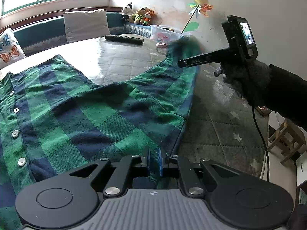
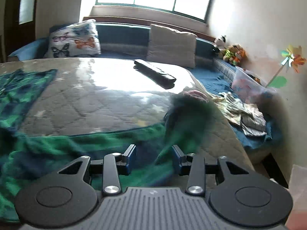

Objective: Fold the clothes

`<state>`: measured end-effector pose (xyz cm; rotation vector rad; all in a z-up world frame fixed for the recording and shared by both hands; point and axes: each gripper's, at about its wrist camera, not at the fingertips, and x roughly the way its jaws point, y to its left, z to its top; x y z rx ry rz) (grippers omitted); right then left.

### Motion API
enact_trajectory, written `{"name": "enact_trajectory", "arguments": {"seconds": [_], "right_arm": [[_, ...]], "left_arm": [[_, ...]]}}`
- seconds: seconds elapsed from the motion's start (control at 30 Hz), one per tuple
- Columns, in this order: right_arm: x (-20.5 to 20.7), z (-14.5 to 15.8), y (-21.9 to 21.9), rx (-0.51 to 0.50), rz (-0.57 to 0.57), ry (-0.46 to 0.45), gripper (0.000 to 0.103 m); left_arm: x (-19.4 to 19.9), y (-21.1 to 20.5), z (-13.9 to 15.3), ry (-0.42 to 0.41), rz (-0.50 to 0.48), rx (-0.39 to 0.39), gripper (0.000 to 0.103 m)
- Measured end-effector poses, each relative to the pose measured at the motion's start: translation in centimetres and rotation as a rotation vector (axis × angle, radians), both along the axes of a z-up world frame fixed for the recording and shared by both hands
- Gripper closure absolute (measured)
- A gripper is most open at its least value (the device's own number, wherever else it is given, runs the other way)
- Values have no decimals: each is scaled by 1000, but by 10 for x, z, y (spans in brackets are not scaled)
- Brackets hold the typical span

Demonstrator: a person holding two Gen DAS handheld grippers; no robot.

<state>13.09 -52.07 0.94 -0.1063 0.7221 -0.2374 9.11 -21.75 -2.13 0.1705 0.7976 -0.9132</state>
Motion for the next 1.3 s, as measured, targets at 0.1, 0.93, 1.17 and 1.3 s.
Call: {"name": "enact_trajectory", "arguments": {"seconds": [0.1, 0.93, 1.17, 1.3], "right_arm": [[4, -3, -12, 4, -35, 15, 62], [-1, 21, 136, 134, 491, 26, 36], [-10, 27, 228, 137, 748, 46, 36], [-22, 33, 277, 146, 880, 52, 36]], "left_arm": [[-2, 0, 0, 3, -2, -4, 90], [-36, 149, 32, -49, 485, -64, 53], [-48, 248, 36, -70, 847, -23, 45], [-57, 301, 34, -57, 1051, -15, 39]]}}
